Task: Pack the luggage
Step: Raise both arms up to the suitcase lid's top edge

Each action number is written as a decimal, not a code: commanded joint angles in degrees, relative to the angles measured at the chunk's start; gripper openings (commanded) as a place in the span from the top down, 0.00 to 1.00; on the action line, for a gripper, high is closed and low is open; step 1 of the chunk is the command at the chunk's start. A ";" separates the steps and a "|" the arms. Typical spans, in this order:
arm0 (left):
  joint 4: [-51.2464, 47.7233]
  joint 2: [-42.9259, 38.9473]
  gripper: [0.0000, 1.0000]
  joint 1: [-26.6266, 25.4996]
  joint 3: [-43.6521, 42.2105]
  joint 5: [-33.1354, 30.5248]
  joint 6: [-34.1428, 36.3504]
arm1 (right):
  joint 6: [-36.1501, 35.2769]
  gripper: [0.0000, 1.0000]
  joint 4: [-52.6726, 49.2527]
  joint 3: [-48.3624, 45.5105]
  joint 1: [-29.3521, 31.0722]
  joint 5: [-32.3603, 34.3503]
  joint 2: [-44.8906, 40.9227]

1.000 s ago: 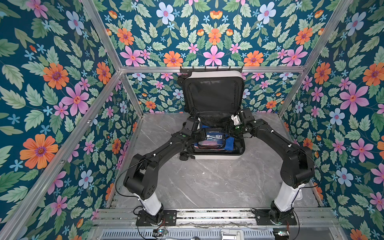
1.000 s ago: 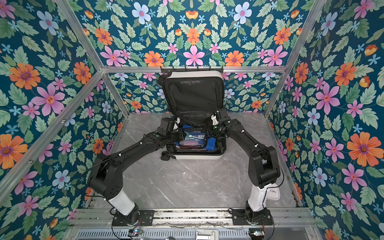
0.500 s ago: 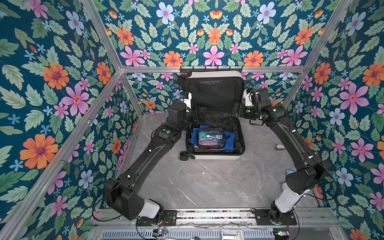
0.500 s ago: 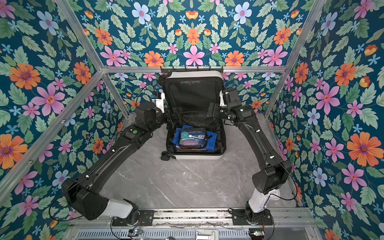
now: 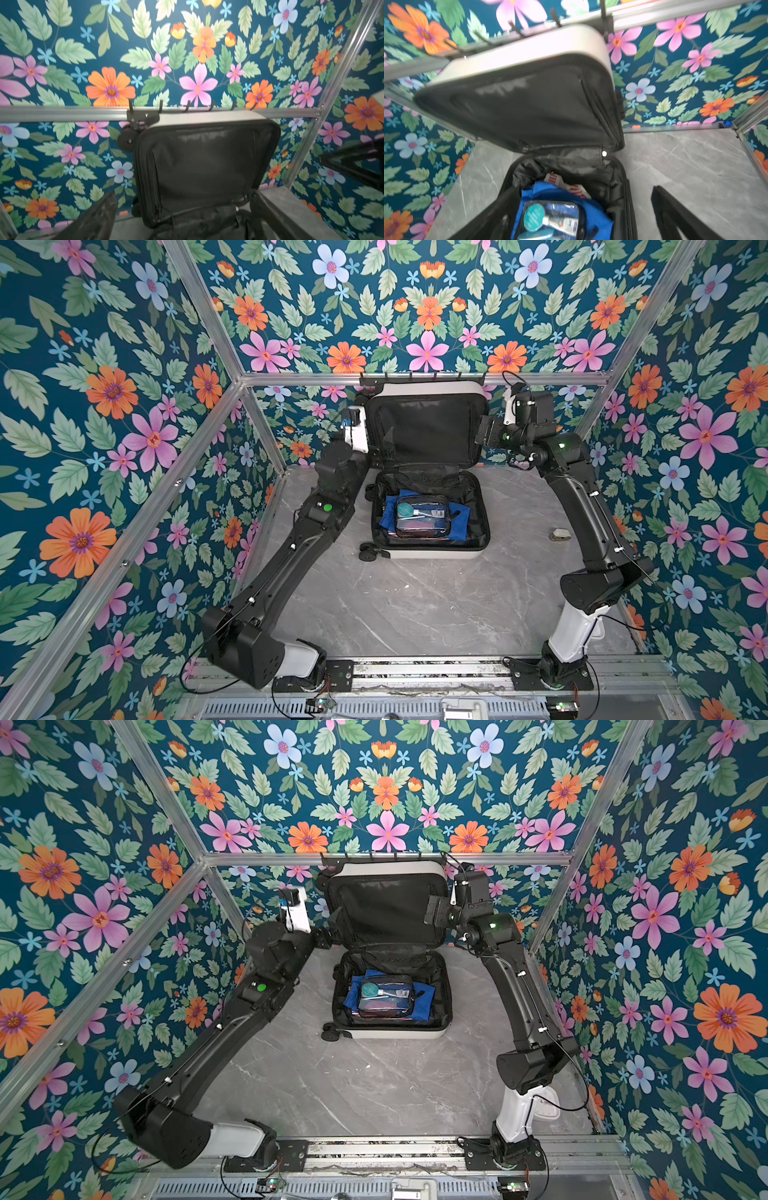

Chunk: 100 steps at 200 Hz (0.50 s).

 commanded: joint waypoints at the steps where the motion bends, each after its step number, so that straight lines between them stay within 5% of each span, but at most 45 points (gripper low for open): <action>1: -5.05 5.10 0.00 5.68 5.71 7.66 -6.53 | 3.65 0.00 -1.71 6.92 -3.73 -7.85 3.43; 51: 2.84 19.95 0.15 20.89 16.65 30.49 -34.75 | 24.76 0.01 11.46 9.40 -15.94 -35.39 10.33; 100: 20.62 33.77 0.20 23.17 23.04 38.78 -51.68 | 31.55 0.01 19.84 16.29 -17.17 -41.19 18.97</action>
